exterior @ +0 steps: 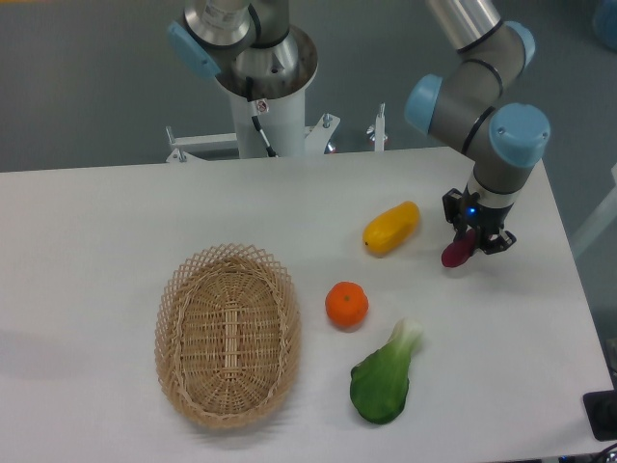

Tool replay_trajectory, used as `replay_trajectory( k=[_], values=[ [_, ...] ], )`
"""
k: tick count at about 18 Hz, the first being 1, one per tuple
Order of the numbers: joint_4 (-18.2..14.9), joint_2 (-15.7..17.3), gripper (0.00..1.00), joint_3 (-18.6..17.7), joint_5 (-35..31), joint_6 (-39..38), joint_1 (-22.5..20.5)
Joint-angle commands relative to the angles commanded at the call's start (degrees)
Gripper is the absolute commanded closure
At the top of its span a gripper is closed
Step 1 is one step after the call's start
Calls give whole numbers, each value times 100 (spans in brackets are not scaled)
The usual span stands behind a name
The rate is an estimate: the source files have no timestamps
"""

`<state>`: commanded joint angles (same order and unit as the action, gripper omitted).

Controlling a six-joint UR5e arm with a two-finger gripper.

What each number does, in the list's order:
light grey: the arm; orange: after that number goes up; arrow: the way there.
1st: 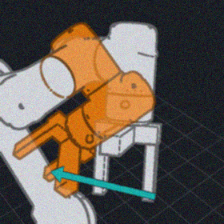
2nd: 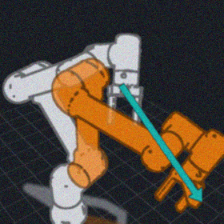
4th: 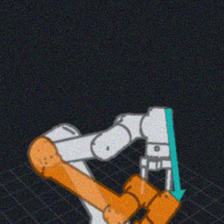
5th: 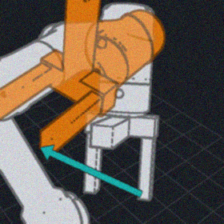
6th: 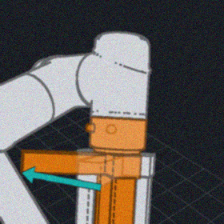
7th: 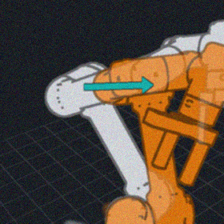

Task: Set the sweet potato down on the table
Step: 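Open the gripper to release the sweet potato onto the table, then raise the open gripper away from the sweet potato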

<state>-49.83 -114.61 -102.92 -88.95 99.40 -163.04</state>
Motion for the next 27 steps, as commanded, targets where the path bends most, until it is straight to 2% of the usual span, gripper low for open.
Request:
replay_trajectory(
  k=[2,3,5,6,7,12,19,21,25,27],
  values=[
    [9,-9,70,9,0,0,0],
    [9,-9,56,9,0,0,0],
    [87,-9,18,18,0,0,9],
    [175,-9,7,18,-9,0,9],
    [211,-9,1,26,-9,-9,9],
    [220,87,0,44,0,-333,35],
    [220,395,0,597,9,-1213,307],
    [176,465,0,965,96,-1265,413],
    [80,694,0,1423,334,-1722,448],
    [-261,703,0,1677,308,-1644,291]
  ],
)
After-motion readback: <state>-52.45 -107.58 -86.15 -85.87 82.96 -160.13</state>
